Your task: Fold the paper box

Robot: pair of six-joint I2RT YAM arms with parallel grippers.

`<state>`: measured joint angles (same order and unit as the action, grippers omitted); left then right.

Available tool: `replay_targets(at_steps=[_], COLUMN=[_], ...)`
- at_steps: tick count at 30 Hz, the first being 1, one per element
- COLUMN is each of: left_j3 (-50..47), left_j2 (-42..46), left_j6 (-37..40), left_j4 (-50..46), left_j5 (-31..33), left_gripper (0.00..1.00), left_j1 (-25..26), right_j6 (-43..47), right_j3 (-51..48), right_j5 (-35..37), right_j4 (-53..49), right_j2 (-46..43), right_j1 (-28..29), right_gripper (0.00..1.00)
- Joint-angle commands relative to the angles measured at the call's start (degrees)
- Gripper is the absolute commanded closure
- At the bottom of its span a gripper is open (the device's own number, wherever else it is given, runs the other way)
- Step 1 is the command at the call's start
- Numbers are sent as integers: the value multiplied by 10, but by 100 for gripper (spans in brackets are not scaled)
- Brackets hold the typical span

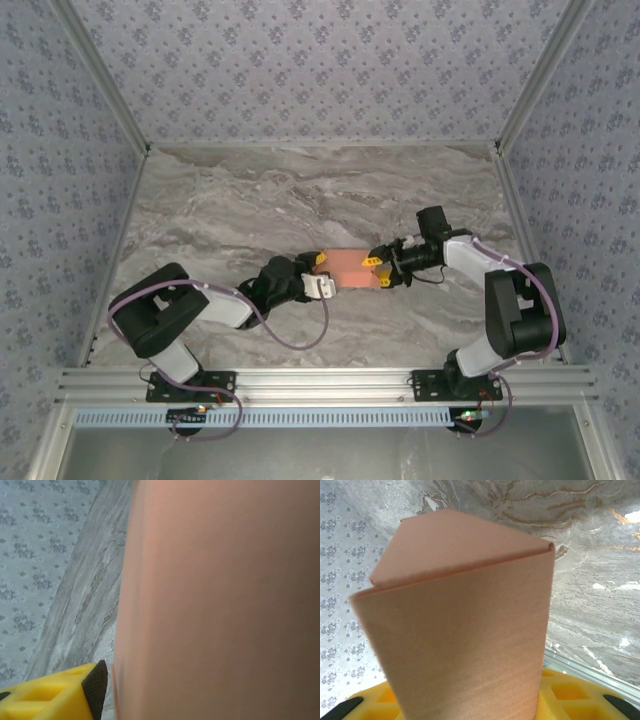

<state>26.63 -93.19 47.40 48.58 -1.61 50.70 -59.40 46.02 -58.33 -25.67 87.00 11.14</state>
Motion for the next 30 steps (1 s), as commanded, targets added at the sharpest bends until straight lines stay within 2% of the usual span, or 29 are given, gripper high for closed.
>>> replay_targets(at_steps=[1, 5, 9, 14, 18, 23, 25, 27, 28, 30], left_j3=[21, 30, 57, 121, 179, 231, 246, 254, 256, 246], left_j2=[0, 30, 77, 127, 152, 134, 129, 137, 144, 169], left_j6=[21, 15, -7, -50, -82, -71, -79, -105, -122, -146], left_j4=[4, -60, -189, -386, -516, -607, -616, -615, -618, -624], left_j5=[15, 22, 16, 5, -36, -68, -84, -109, -142, -233], left_gripper=[39, 41, 41, 41, 42, 41, 36, 31, 29, 24], left_j1=[10, 10, 9, 6, -14, -50, -61, -73, -80, -99], right_j6=[12, 53, 73, 179, 294, 432, 504, 561, 561, 553], right_j3=[-1, 19, 21, 44, 43, -11, -47, -74, -84, -84], right_j5=[-6, 19, 51, 99, 199, 277, 300, 392, 451, 482], right_j4=[-30, -63, -48, -85, -95, 15, 63, 80, 89, 82], right_j2=[-14, -29, -95, -155, -190, -260, -299, -337, -349, -348], right_j1=[5, 0, -20, -60, -81, -52, -28, 13, 32, 33], right_gripper=[52, 39, 30, 27, 27, 27, 27, 25, 23, 23])
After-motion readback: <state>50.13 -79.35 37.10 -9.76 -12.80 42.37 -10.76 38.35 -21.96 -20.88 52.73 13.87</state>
